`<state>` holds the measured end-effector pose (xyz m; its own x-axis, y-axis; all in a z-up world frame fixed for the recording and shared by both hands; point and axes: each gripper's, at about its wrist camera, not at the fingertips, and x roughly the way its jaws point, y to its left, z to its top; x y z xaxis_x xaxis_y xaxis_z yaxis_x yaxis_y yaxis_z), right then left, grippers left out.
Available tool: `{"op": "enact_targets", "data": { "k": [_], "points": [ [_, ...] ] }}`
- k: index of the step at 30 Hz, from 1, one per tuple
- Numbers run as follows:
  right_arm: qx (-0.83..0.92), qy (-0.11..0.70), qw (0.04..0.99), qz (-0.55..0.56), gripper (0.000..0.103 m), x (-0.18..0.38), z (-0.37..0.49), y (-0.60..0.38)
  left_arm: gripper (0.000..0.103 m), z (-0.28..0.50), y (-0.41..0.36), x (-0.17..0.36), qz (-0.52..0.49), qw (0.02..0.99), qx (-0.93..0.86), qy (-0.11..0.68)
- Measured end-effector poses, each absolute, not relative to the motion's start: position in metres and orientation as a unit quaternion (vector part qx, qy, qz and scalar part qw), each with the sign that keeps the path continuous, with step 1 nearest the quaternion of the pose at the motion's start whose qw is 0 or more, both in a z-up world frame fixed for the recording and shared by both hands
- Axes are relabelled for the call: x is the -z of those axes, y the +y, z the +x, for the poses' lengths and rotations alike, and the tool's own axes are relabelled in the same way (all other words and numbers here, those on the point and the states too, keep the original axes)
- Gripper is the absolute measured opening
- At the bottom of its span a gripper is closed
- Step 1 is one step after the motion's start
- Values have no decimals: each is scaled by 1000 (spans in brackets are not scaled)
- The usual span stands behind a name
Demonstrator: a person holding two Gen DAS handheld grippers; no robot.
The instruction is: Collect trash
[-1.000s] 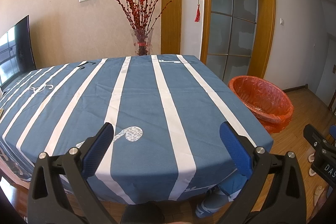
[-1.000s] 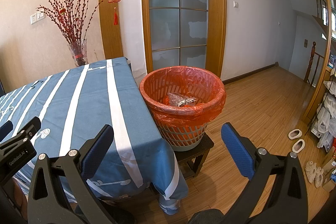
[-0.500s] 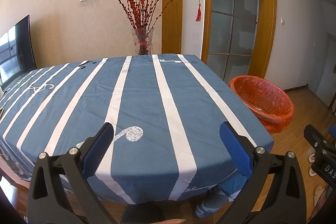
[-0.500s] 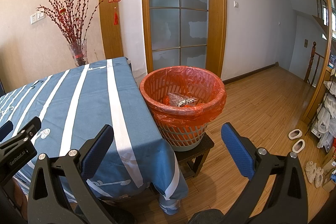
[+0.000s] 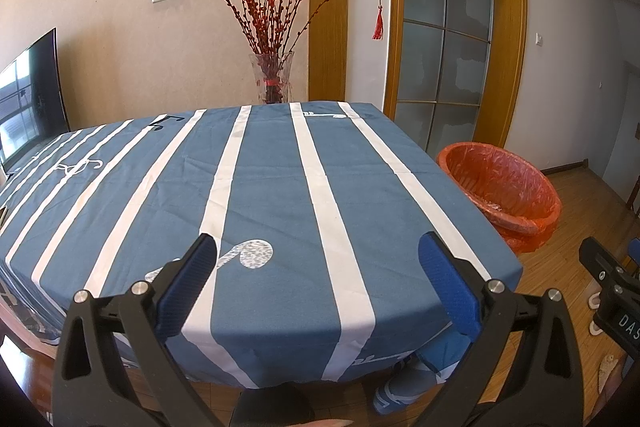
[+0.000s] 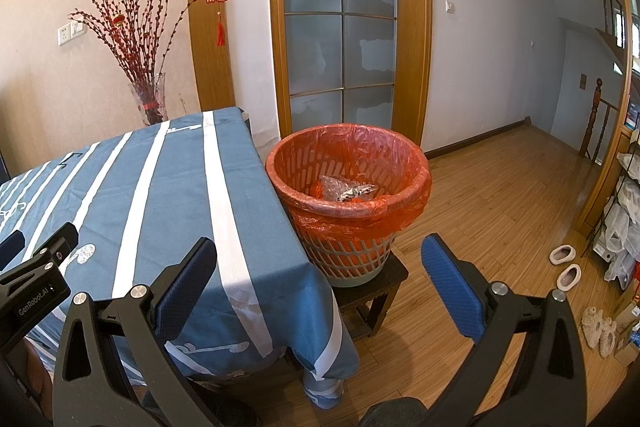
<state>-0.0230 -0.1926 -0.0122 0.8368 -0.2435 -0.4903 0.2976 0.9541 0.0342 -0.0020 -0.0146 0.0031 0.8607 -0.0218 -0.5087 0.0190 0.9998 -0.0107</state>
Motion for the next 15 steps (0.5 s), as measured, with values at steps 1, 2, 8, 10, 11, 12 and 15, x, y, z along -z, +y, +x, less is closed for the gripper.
{"op": "enact_targets", "data": {
  "k": [1, 2, 8, 10, 11, 12, 15],
  "points": [
    [141, 248, 957, 55, 101, 12, -23, -193, 99, -2, -14, -3, -3, 965, 11, 264],
    [141, 248, 957, 55, 101, 12, -23, -192, 99, 0, -13, -3, -3, 964, 11, 264],
    [141, 249, 956, 56, 101, 14, -23, -192, 99, 0, -13, 1, 0, 964, 13, 267],
    [141, 250, 956, 56, 101, 15, -24, -193, 99, -1, -13, 2, 1, 964, 13, 267],
    [141, 250, 956, 56, 101, 15, -24, -193, 99, -1, -12, 3, 1, 964, 13, 267],
    [141, 250, 956, 56, 101, 15, -24, -192, 99, -1, -12, 2, 1, 963, 13, 268],
    [140, 251, 956, 56, 101, 17, -26, -191, 99, 0, -12, 2, 1, 964, 13, 267]
  ]
}}
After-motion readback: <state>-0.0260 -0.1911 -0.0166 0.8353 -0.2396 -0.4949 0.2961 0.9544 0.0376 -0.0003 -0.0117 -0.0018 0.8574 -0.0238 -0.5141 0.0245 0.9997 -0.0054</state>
